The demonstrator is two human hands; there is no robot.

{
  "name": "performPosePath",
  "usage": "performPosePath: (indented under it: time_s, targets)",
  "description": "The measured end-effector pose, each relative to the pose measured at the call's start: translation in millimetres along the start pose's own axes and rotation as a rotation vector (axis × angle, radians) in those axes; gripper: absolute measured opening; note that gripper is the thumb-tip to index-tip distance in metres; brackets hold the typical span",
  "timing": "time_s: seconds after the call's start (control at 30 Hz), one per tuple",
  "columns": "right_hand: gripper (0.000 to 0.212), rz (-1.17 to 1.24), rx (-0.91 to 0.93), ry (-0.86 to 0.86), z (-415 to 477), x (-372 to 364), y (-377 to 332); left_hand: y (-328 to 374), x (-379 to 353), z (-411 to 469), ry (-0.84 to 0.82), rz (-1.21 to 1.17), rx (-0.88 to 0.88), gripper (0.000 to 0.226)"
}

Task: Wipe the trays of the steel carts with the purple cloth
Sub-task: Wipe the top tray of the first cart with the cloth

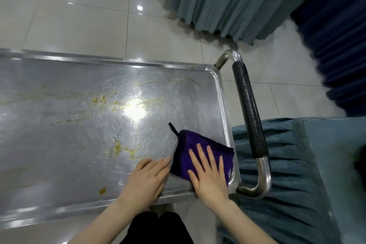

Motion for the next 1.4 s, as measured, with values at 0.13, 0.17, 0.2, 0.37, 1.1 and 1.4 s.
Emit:
performPosePath:
  time_s: [0.13,0.17,0.2,0.37,1.1,1.4]
  targets:
    - [0.059,-0.031,0.031,0.003,56.7,20.6,8.8,-1.3,-1.6,2.2,-0.014,-0.025,-0.017,0.033]
    - [0.059,-0.032,0.024,0.027,85.1,33.5,12.4,-2.3,-1.9,2.8,-0.013,-0.022,-0.020,0.032]
    - [0.059,-0.024,0.005,0.050,116.0,46.7,18.4,-3.4,-2.3,3.0,-0.012,-0.005,-0.022,0.031]
    - [0.059,0.101,-0.132,0.030,255.8,96.7,43.6,-3.0,-7.9,1.2,0.027,0.005,-0.008,0.028]
    - [0.057,0.031,0.057,0.095,251.2,99.2,-41.0,-4.4,-4.9,-6.8,-0.042,-0.052,0.106,0.032]
    - [0.063,-0.170,0.457,0.131,181.8,85.2,-90.1,-31.9,4.3,-65.3,0.024,-0.005,0.124,0.033]
Point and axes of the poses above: each hand's wrist, its own z-axis towards the middle knuckle, its own x-axis out of the back of the hand, y = z × x, the point moved 9 cm from there along z, towards the middle knuckle, and after that the axes turned 11 degrees about -z, right-handed, at the moved point
